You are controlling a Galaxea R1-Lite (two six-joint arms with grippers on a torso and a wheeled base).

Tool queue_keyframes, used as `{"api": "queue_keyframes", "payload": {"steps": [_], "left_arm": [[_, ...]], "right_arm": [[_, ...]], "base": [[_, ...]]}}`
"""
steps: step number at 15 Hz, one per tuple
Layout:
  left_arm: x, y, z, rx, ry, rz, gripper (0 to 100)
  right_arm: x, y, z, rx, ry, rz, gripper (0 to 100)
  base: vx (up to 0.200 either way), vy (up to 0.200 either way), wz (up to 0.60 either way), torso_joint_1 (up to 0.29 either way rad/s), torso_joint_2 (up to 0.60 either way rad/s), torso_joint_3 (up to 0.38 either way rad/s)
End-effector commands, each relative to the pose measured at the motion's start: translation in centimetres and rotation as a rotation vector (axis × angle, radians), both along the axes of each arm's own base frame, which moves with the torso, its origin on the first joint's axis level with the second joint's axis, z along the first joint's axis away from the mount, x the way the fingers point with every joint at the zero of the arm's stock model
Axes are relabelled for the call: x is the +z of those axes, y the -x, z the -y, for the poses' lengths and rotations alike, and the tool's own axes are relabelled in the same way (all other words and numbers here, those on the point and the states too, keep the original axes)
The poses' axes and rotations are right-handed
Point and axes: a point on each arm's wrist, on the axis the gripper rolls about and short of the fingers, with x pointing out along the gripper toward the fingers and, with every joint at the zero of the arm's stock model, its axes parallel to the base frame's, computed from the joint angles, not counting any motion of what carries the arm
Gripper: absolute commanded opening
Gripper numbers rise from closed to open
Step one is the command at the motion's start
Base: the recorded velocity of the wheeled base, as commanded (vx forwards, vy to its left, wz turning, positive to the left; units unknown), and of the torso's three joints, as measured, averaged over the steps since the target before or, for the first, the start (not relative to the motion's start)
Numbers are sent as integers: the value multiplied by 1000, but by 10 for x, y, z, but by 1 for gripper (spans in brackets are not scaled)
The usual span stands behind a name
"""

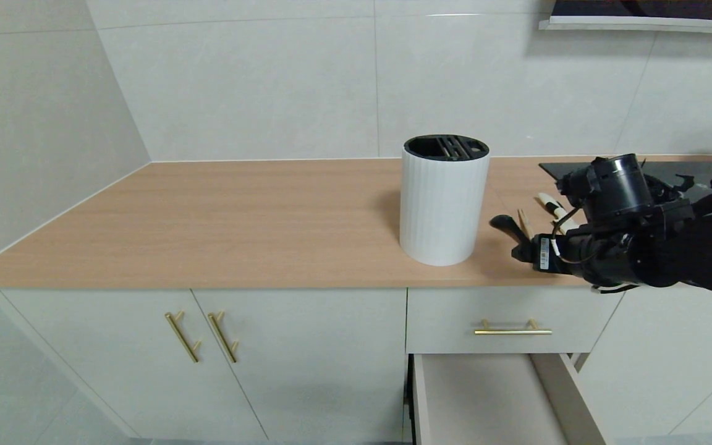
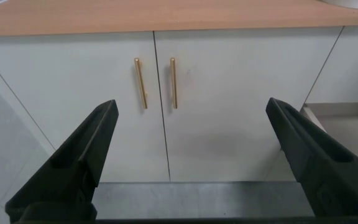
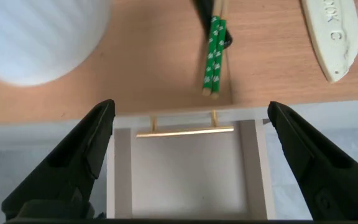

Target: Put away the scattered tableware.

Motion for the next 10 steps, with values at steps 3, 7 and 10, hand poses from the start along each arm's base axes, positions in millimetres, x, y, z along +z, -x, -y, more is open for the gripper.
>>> {"api": "queue_keyframes", "payload": {"steps": [3, 7, 10], "left_arm": [[0, 0, 0, 0, 0, -1, 100], [0, 0, 0, 0, -1, -1, 100], [0, 0, 0, 0, -1, -1, 100]], "right_arm": [[-14, -20, 0, -73, 11, -17, 100], [-24, -32, 3, -104, 6, -33, 100], [-26, -35, 4, -110, 7, -36, 100]], "base": [[0, 0, 0, 0, 0, 0], [0, 0, 0, 0, 0, 0], [0, 0, 0, 0, 0, 0]]}}
